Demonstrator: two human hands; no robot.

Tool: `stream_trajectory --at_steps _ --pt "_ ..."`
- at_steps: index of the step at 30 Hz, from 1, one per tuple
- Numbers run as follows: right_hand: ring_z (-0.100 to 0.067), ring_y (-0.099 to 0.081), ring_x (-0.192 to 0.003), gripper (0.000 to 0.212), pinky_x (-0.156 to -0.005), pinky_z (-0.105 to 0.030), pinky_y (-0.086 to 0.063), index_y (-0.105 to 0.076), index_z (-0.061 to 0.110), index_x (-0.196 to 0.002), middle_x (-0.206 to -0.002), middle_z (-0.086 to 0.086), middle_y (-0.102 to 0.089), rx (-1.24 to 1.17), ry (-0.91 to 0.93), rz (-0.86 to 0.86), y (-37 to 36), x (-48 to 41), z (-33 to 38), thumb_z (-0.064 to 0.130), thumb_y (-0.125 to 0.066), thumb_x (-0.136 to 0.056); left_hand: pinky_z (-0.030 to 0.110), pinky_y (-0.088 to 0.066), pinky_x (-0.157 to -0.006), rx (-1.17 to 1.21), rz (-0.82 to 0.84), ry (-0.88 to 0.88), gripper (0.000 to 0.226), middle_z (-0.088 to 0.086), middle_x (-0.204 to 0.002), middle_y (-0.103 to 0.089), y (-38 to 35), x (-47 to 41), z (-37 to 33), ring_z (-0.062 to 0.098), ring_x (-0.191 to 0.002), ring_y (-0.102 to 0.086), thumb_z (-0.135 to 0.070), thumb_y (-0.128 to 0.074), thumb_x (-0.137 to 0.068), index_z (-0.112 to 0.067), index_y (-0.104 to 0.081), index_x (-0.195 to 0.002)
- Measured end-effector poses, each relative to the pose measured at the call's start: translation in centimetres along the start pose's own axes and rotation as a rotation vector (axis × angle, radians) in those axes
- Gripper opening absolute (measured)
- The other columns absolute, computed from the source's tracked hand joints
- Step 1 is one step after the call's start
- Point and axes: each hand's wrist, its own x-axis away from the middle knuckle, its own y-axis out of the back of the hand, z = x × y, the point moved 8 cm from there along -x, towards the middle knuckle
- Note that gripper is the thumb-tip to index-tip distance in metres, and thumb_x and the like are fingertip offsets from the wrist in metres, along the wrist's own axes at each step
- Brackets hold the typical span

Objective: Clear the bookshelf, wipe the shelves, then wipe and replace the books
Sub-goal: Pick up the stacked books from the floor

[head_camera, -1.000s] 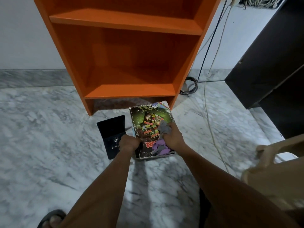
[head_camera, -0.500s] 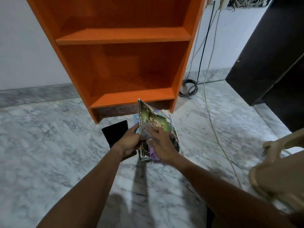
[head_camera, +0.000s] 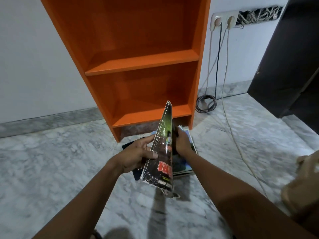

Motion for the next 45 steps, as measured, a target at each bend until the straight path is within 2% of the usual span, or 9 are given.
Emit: stream_trajectory --at_steps 4,9,17,23,27,31,33,37,45 --pt "-0.033 -0.063 -0.094 0.022 -0.070 -0.027 -0.043 -0.067 0.003 -0.110 -0.109 -0.020 -0.065 0.060 -0.247 0.089 0.4 2.6 -4.5 0.014 -0.049 -0.103 0.057 -0.050 -0.100 0.034 -0.076 -0.074 0.073 0.025 -0.132 -0.064 -0.1 0.2 -1.8 0.051 -0.127 -0.053 0.017 -0.056 -0.088 -0.020 -0.044 -0.150" --pt "-0.027 -0.059 -0.085 0.038 -0.072 -0.034 -0.046 -0.056 0.024 -0.139 -0.112 -0.016 -0.066 0.114 -0.039 -0.437 7.6 3.0 -0.2 0.033 -0.038 -0.107 0.061 -0.050 -0.097 -0.023 -0.213 -0.034 0.071 0.023 -0.122 -0.069 2.0 0.2 -0.9 0.049 -0.112 -0.062 0.016 -0.053 -0.091 -0.028 -0.049 -0.146" --pt "-0.019 -0.052 -0.111 0.049 -0.093 -0.035 -0.046 -0.046 0.040 -0.148 -0.124 -0.007 -0.050 0.062 0.437 -0.139 -1.4 7.4 8.2 0.041 -0.046 -0.099 0.040 -0.059 -0.064 0.003 -0.284 -0.070 0.063 0.015 -0.101 -0.075 0.8 -1.1 -1.5 0.029 -0.080 -0.072 0.017 -0.049 -0.089 -0.027 -0.062 -0.133" --pt "-0.013 -0.059 -0.103 0.045 -0.088 -0.031 -0.050 -0.044 0.041 -0.149 -0.123 -0.003 -0.057 -0.137 0.205 -0.100 -3.2 9.4 2.4 0.047 -0.039 -0.105 0.048 -0.058 -0.079 0.028 -0.343 -0.139 0.059 0.014 -0.105 -0.074 2.0 0.2 -2.0 0.031 -0.091 -0.069 0.015 -0.052 -0.089 -0.031 -0.065 -0.125" --pt "-0.016 -0.073 -0.079 0.033 -0.069 -0.030 -0.060 -0.063 0.009 -0.122 -0.093 -0.008 -0.073 -0.686 -0.225 0.127 -4.4 8.8 -1.3 0.030 -0.053 -0.098 0.055 -0.052 -0.094 0.135 -0.241 -0.153 0.056 0.026 -0.124 -0.067 1.5 0.4 -3.2 0.041 -0.105 -0.064 0.010 -0.054 -0.090 -0.022 -0.059 -0.135" --pt "-0.030 -0.067 -0.093 0.073 -0.092 -0.039 -0.055 -0.069 0.011 -0.121 -0.102 -0.016 -0.070 -0.750 -0.438 0.165 -3.4 5.4 -6.0 0.074 -0.053 -0.088 0.045 -0.060 -0.080 0.224 -0.181 -0.183 0.060 0.025 -0.123 -0.068 1.9 0.9 -4.8 0.036 -0.097 -0.071 0.007 -0.057 -0.084 -0.015 -0.054 -0.140" --pt "-0.033 -0.066 -0.092 0.065 -0.088 -0.031 -0.056 -0.074 0.003 -0.099 -0.102 -0.024 -0.068 -0.699 -0.376 0.171 -0.9 6.2 -3.3 0.062 -0.045 -0.100 0.041 -0.063 -0.075 0.253 -0.174 -0.200 0.062 0.026 -0.125 -0.067 2.6 1.4 -5.1 0.034 -0.094 -0.072 0.007 -0.056 -0.083 -0.015 -0.053 -0.142" --pt "-0.041 -0.058 -0.127 0.083 -0.114 -0.060 -0.039 -0.054 0.006 -0.145 -0.141 -0.026 -0.058 -0.920 -0.339 0.329 0.3 6.2 -1.9 0.072 -0.043 -0.096 0.043 -0.063 -0.077 0.288 -0.150 -0.240 0.066 0.024 -0.130 -0.065 3.3 1.7 -4.9 0.033 -0.098 -0.072 0.008 -0.060 -0.084 -0.018 -0.052 -0.144" --pt "-0.040 -0.069 -0.107 0.073 -0.102 -0.059 -0.050 -0.060 0.004 -0.137 -0.119 -0.025 -0.072 -0.821 -0.160 0.219 3.0 4.7 2.4 0.021 -0.086 -0.071 0.044 -0.063 -0.080 0.200 -0.363 -0.223 0.054 0.017 -0.122 -0.071 5.5 2.5 -5.0 0.031 -0.101 -0.072 0.011 -0.044 -0.097 -0.018 -0.053 -0.141"
